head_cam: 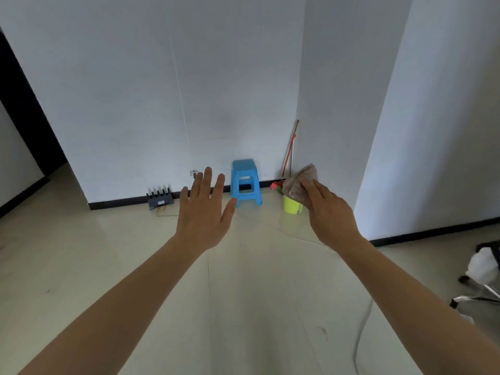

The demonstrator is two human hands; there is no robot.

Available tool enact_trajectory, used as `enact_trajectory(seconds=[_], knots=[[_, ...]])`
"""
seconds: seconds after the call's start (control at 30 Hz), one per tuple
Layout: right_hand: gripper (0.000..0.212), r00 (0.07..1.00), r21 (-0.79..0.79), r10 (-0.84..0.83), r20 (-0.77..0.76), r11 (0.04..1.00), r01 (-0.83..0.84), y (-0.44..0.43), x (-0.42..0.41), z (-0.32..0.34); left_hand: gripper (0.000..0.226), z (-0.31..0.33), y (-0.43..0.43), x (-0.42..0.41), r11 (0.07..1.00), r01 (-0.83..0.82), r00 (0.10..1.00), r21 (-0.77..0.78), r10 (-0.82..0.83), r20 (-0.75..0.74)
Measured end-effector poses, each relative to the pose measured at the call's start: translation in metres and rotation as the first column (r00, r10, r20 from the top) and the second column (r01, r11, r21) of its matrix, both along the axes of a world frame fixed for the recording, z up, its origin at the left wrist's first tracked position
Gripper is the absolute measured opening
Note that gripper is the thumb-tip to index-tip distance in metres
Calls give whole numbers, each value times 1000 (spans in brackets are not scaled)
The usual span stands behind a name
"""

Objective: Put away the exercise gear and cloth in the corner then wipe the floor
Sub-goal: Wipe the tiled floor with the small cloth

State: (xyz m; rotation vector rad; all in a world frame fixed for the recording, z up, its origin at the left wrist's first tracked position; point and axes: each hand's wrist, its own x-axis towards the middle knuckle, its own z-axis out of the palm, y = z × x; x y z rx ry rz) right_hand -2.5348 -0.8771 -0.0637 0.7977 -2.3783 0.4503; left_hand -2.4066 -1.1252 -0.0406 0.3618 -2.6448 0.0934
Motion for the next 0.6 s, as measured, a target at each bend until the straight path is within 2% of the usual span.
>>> enact_trajectory(seconds=[0.17,0.37,0.5,0.6], knots=[[52,1000,-10,-23,-16,1000,23,-51,-171,-41,77,-32,-55,-172,999,5,999,-38,-2,54],[56,997,116,-28,69,993,20,-123,-368,-54,71,-32,-135,-356,996,-63,982,-58,72,174],[58,989,36,12,144,999,-17,-186,-473,-41,69,-28,-192,-442,995,-93,978,-43,100,183],[56,990,16,75,121,997,-77,-238,-547,-45,69,-37,-240,-509,992,-120,981,-30,123,150]])
